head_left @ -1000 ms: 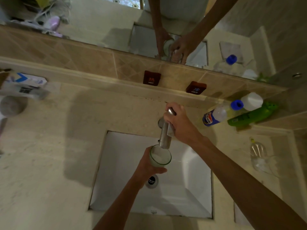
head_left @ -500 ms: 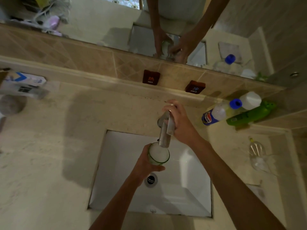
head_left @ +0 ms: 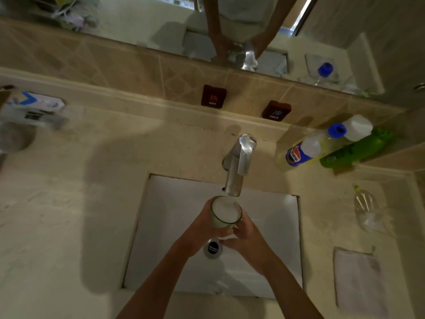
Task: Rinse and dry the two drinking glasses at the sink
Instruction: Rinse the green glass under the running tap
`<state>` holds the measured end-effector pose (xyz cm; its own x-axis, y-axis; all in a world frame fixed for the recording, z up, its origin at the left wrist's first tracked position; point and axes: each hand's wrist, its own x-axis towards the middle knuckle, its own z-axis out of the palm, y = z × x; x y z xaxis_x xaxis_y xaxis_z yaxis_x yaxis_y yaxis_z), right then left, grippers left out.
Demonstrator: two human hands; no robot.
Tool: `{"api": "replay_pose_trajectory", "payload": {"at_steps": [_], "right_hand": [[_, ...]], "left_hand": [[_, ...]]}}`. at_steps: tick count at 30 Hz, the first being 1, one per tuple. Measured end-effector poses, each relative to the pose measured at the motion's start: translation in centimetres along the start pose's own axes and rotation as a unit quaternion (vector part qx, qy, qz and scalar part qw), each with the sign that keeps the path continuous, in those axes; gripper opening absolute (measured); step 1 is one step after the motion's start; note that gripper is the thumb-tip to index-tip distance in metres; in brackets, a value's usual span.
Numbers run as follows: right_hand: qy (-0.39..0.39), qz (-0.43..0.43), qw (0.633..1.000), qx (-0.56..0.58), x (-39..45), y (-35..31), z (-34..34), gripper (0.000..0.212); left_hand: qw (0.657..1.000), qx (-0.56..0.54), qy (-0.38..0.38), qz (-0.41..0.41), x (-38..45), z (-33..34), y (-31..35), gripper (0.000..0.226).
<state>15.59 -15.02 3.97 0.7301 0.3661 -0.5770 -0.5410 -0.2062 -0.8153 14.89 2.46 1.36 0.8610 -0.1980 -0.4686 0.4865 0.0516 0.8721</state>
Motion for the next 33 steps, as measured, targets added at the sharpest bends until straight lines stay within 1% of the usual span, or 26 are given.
{"api": "replay_pose_trajectory", "payload": {"at_steps": [3, 6, 9, 13, 15, 17, 21, 24, 26, 28, 30, 33], "right_hand": [[0.032, -0.013, 0.999, -0.002, 1.5, 0.1, 0.0, 0.09], [0.07, -0.036, 0.997, -0.028, 3.0, 0.5, -0.9, 0.087], [0.069, -0.047, 0.995, -0.057, 4.8, 1.0, -1.6, 0.088], [0.022, -0.05, 0.997, -0.059, 6.0, 1.6, -0.8, 0.09], [0.007, -0.049, 0.996, -0.068, 5.6, 2.3, -0.3, 0.087], [0.013, -0.053, 0.997, -0.06, 5.0, 3.1, -0.4, 0.084], [0.03, -0.062, 0.997, -0.031, 5.6, 3.8, -0.5, 0.084], [0.028, -0.067, 0.997, -0.04, 5.9, 4.3, 0.7, 0.084], [0.034, -0.068, 0.996, -0.043, 5.8, 4.9, 0.7, 0.086], [0.044, -0.067, 0.996, -0.037, 6.0, 5.1, 0.1, 0.089], [0.047, -0.066, 0.996, -0.035, 6.4, 5.2, 0.0, 0.091], [0.038, -0.06, 0.996, -0.047, 6.1, 5.6, 0.9, 0.088]], "left_hand": [[0.999, 0.005, -0.05, 0.008, 0.6, -0.7, -0.7, 0.079], [0.996, 0.023, -0.079, 0.019, 1.8, -2.0, -1.3, 0.077], [0.997, 0.035, -0.067, 0.03, 3.1, -3.1, -2.0, 0.079], [0.999, 0.025, -0.029, 0.031, 3.6, -4.6, -3.9, 0.08], [0.999, 0.02, -0.039, 0.027, 3.3, -5.2, -4.8, 0.078], [0.997, 0.026, -0.063, 0.032, 3.2, -5.3, -5.3, 0.077], [0.997, 0.031, -0.058, 0.032, 3.7, -5.5, -5.2, 0.079], [0.999, 0.002, -0.043, 0.013, 3.4, -6.5, -5.5, 0.067], [0.998, -0.018, -0.053, 0.011, 3.1, -6.4, -5.4, 0.06], [0.998, 0.004, -0.063, 0.024, 3.2, -5.8, -5.2, 0.065], [0.998, 0.012, -0.054, 0.038, 3.4, -5.6, -5.3, 0.073], [0.998, -0.011, -0.055, 0.024, 3.0, -6.1, -5.8, 0.067]]}}
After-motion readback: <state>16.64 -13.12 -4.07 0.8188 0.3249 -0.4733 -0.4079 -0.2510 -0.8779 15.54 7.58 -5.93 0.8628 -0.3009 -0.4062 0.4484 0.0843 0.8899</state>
